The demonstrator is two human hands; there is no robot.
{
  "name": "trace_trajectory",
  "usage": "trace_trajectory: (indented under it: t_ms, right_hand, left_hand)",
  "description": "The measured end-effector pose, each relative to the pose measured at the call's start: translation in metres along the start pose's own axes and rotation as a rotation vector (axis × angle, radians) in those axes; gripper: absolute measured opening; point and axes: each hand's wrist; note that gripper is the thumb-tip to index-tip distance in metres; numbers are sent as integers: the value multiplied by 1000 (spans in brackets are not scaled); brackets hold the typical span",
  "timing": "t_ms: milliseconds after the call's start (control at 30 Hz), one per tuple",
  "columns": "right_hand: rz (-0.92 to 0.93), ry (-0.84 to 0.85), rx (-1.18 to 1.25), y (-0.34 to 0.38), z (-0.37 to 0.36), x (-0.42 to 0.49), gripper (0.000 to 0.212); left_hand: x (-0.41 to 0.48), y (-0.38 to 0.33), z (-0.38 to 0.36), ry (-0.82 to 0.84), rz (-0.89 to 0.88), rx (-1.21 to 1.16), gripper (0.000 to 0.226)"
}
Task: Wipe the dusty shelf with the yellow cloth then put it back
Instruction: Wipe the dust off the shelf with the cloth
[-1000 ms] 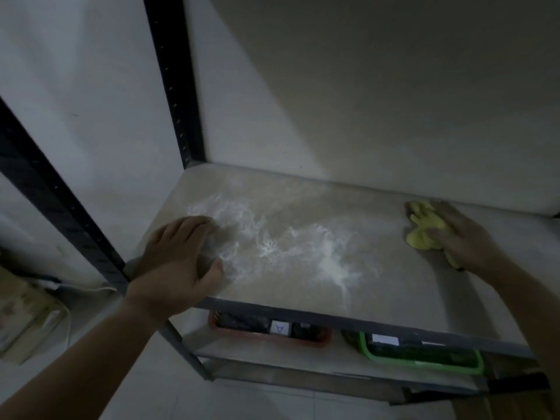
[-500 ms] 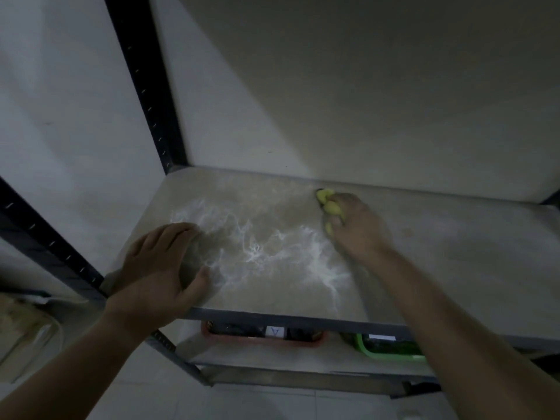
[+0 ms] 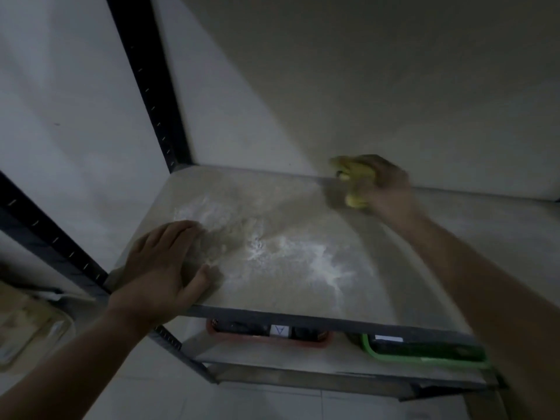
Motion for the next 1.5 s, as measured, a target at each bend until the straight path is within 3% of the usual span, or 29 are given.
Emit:
trace_trajectory:
  t_ms: [133, 233, 400, 500, 600, 700, 800, 900, 1000, 1100, 1300, 1500]
  right_hand:
    - [-220, 70, -372, -68, 40, -10, 33]
    - [-123, 165, -487, -62, 8, -6, 47]
    - [-18, 132, -342, -7, -75, 12, 43]
    - [212, 247, -312, 44, -135, 8, 42]
    - [306, 356, -183, 80, -157, 2, 38]
    - [287, 391, -26, 79, -128, 5, 36]
    - [173, 150, -51, 47, -61, 9, 44]
    - [45, -33, 54, -3, 28, -6, 28]
    - [-154, -96, -192, -63, 99, -30, 41]
    - [-342, 97, -484, -110, 115, -59, 47]
    - [-353, -8, -373, -90, 71, -73, 44]
    - [-14, 211, -184, 14, -53, -61, 45]
  left_hand:
    - [0, 0, 0, -1, 2, -4, 80]
    - [0, 1, 0, -1, -2, 2, 79]
    - [1, 2, -1, -3, -4, 9, 79]
    - [1, 4, -2, 7, -2, 13, 81]
    - [1, 4, -1, 5, -10, 8, 79]
    - [1, 3, 0, -8, -13, 10, 76]
    - [1, 3, 0, -13, -9, 4, 76]
    - [0, 3, -1, -15, -7, 12, 77]
    - [-1, 1, -1, -24, -5, 6, 76]
    - [-2, -2, 0, -31, -13, 18, 75]
    - [-2, -4, 1, -24, 1, 17, 79]
    - [-2, -1, -2, -34, -8, 13, 77]
Point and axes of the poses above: each hand's wrist, its own x-axis towards the middle knuckle, its own z-axis out of the back of the hand, y = z × x, and after that the axes turned 5 degrees about z, right-handed
